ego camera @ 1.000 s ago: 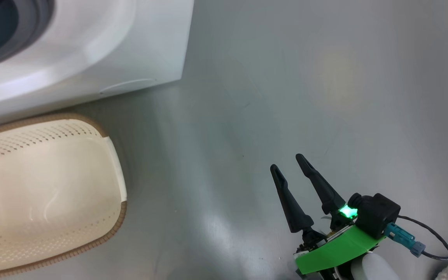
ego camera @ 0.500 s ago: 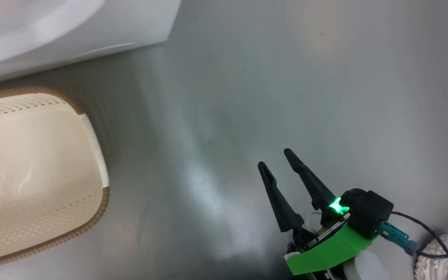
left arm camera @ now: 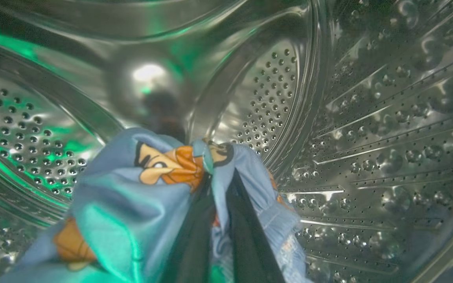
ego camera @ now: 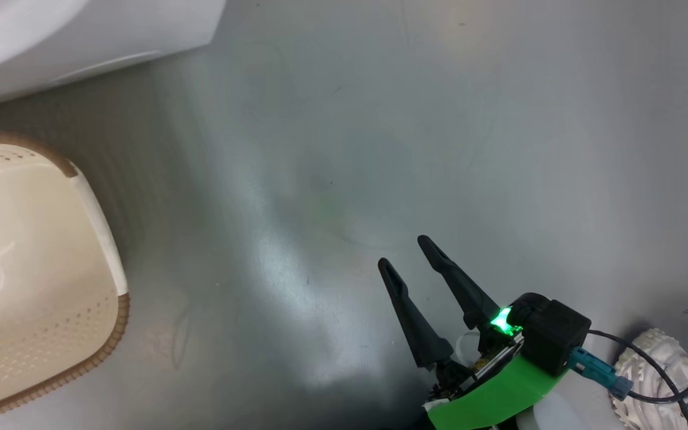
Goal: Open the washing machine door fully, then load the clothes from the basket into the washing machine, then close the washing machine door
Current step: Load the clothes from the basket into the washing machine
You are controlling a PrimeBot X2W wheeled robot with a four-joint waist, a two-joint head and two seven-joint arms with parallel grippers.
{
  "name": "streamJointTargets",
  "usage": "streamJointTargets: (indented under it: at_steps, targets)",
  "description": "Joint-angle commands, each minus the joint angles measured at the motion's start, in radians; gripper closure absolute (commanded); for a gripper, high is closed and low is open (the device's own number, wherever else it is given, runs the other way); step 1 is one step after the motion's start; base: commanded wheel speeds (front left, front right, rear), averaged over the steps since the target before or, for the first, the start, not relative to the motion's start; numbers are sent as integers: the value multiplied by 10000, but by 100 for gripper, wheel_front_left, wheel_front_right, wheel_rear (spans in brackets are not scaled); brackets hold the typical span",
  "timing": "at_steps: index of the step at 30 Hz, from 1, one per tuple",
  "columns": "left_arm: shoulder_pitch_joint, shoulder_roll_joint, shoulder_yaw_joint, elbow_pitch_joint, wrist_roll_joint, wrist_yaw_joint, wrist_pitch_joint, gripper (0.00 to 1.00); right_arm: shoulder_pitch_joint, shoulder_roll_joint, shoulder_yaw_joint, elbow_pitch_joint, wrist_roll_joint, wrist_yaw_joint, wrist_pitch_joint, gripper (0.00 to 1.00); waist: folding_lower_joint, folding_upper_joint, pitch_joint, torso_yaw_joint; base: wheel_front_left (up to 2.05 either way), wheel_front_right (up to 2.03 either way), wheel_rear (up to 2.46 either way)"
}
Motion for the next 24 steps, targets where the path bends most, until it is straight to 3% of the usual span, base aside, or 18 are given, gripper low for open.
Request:
streamJointTargets:
  at_steps: [1, 9, 14, 15, 16, 24]
  targets:
    - [-111, 630, 67, 7, -164, -26, 114, 100, 465, 7, 331, -191, 97, 16, -48, 0, 0, 0, 83, -86, 0, 0, 0]
    - [-279, 988, -668, 885, -649, -26, 1154, 100, 493, 7, 525, -204, 165, 16, -48, 0, 0, 0, 180, -180, 0, 0, 0]
    - [-545, 976, -786, 1243, -582, -26, 960, 100, 434, 7, 462, -148, 163, 16, -48, 0, 0, 0, 153, -131, 0, 0, 0]
    - [-574, 938, -814, 1296, -563, -26, 867, 71, 416, 7, 443, -145, 159, 16, -48, 0, 0, 0, 139, -109, 0, 0, 0]
    - [-581, 893, -846, 1357, -568, -26, 810, 0, 399, 7, 422, -140, 151, 16, -48, 0, 0, 0, 120, -81, 0, 0, 0]
    - [-402, 502, -1079, 1777, -700, -26, 590, 0, 227, 7, 218, -71, 80, 16, -48, 0, 0, 0, -105, 158, 0, 0, 0]
